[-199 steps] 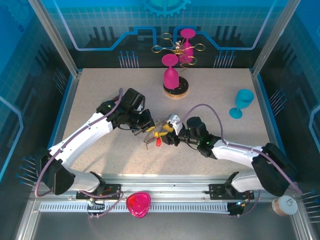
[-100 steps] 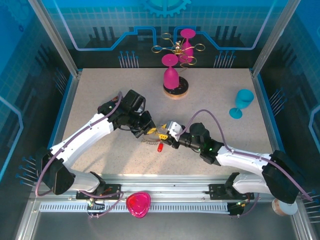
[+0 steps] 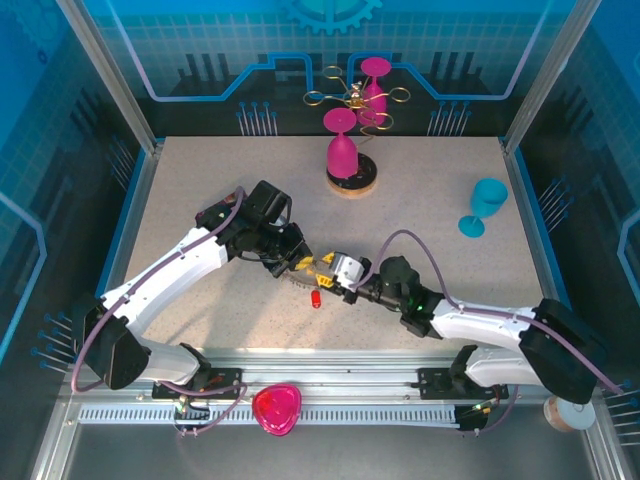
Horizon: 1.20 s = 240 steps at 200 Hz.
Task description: Put the keys on the keyring
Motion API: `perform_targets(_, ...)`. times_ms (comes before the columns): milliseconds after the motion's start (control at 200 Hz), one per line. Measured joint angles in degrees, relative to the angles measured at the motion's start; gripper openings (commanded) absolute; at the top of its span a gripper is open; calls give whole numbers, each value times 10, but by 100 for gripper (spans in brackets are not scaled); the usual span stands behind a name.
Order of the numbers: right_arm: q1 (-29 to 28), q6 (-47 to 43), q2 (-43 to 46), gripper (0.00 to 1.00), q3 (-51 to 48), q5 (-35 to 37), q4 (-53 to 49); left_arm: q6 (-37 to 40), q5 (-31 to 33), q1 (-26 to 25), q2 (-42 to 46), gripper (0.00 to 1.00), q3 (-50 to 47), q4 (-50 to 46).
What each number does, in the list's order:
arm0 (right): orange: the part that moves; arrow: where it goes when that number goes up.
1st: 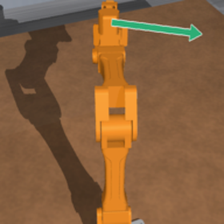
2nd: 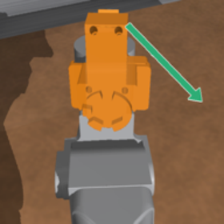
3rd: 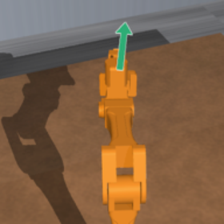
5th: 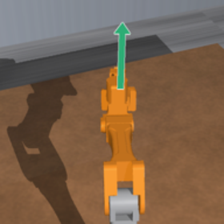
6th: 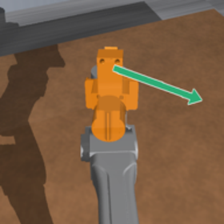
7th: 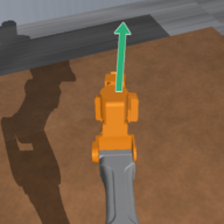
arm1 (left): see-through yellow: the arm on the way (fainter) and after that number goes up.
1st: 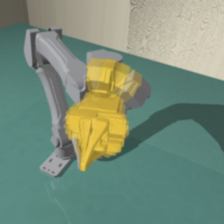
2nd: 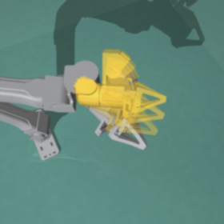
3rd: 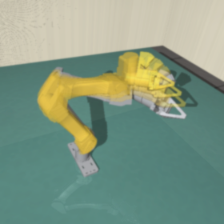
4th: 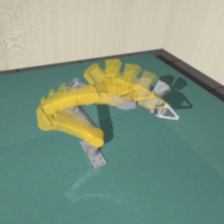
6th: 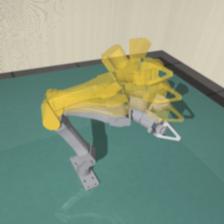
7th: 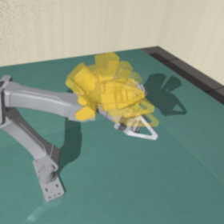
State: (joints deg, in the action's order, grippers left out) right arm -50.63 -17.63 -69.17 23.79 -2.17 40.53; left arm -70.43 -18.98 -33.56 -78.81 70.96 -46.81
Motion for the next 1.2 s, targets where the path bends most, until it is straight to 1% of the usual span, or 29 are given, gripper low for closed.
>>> perform_targets(100, -2, -6, 20, 35, -8, 10, -2, -1, 0, 0, 0, 0, 0, 3)
perform_targets(230, -13, -7, 19, 34, -8, 18, 2, -2, 0, -1, 0, 0, 0, 6)
perform_targets(425, -30, -7, -16, 34, 3, 24, 13, -2, 0, -3, 0, 0, 0, 6)
perform_targets(765, -31, -7, -45, 34, 11, 57, 44, -2, 0, -4, 0, 0, 0, 7)
perform_targets(1041, -34, -7, -64, 30, 23, 65, 61, -2, 0, -9, 0, 0, 0, 8)
perform_targets(1201, -34, -7, -75, 26, 30, 67, 73, -2, 0, -9, 0, 0, 0, 8)
